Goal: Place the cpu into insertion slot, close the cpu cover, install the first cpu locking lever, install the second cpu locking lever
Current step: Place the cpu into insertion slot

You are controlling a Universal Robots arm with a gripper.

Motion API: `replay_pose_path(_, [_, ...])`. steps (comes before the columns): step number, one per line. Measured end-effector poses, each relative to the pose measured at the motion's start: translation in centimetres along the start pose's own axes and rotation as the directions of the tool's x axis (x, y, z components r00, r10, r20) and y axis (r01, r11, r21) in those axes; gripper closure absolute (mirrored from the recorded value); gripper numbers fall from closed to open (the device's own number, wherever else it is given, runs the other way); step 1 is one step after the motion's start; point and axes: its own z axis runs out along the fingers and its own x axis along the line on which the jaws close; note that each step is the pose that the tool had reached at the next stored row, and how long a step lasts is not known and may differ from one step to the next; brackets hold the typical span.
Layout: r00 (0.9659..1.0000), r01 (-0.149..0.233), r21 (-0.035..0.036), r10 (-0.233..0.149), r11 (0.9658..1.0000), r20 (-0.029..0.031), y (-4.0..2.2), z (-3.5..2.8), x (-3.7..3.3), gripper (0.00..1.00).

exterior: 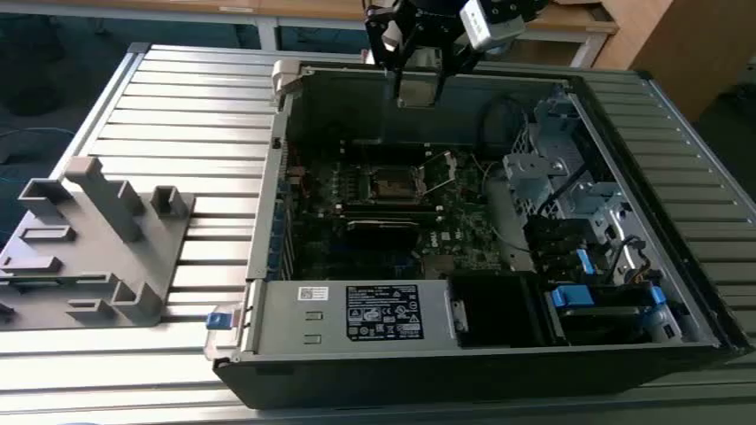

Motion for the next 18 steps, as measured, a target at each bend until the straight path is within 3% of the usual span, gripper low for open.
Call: replay_pose_path(18, [1.0000, 0.000, -0.0004, 0.000, 1.0000, 0.0002, -0.04, 0.40, -0.01, 0.46])
